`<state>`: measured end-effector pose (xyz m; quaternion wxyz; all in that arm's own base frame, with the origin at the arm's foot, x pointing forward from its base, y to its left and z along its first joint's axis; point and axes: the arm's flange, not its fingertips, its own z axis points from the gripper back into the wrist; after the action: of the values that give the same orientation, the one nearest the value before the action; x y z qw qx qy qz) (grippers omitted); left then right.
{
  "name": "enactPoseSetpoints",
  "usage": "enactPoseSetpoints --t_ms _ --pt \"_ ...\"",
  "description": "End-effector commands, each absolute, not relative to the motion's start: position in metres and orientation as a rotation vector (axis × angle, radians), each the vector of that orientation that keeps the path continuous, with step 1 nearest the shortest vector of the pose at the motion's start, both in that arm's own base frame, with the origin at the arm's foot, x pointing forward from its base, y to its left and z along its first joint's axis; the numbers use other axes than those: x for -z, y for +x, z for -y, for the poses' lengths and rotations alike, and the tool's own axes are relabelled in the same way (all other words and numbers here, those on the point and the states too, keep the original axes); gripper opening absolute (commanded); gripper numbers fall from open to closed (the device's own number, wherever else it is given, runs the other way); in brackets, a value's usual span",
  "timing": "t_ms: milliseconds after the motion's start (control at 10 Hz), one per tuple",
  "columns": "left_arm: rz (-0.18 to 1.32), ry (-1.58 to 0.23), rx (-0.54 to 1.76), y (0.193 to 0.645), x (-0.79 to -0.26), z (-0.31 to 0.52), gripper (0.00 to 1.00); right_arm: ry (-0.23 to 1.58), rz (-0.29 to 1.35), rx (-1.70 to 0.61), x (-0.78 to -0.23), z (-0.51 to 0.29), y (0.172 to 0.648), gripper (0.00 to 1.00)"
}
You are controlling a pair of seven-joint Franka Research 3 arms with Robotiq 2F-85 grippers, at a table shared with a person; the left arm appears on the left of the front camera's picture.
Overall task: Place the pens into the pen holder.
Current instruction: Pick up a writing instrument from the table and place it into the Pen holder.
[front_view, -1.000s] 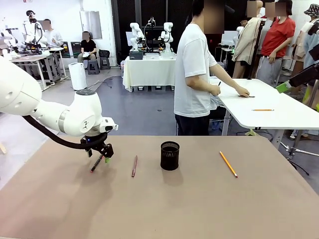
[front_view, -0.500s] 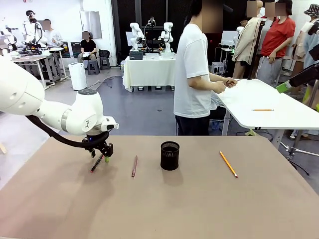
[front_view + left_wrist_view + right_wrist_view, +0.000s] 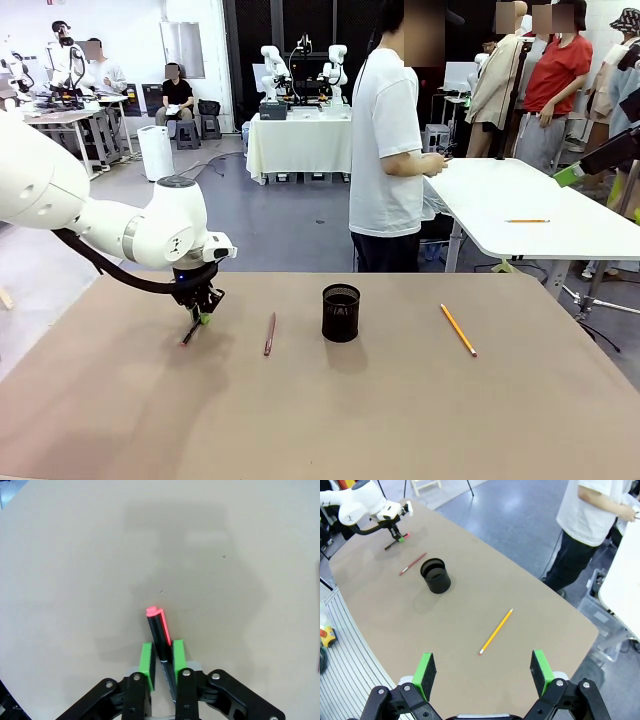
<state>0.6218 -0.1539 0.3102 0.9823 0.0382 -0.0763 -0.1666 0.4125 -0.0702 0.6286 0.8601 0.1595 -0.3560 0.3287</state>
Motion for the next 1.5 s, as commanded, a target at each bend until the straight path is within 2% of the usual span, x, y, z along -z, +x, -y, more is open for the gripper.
enactPoseSetpoints --t_ms 0,300,800,1000,1400 --pt "0.136 0.105 0.295 0.624 -0.309 0.152 0.00 0.349 0.756 -0.696 -0.630 0.070 0.412 1.00" --pt "0.111 0.085 0.283 0.620 -0.321 0.152 0.00 0.349 0.756 -0.696 -0.630 0.070 0.412 1.00" --pt "0.133 -0.232 0.349 0.597 -0.412 0.159 0.00 0.349 0.756 -0.696 -0.630 0.070 0.412 1.00" --pt "0.228 -0.398 0.368 0.582 -0.456 0.176 0.00 0.349 0.756 -0.696 -0.630 0.070 0.412 1.00" --pt "0.410 -0.880 0.778 0.553 -0.517 0.181 0.00 0.349 0.756 -0.696 -0.630 0.070 0.412 1.00"
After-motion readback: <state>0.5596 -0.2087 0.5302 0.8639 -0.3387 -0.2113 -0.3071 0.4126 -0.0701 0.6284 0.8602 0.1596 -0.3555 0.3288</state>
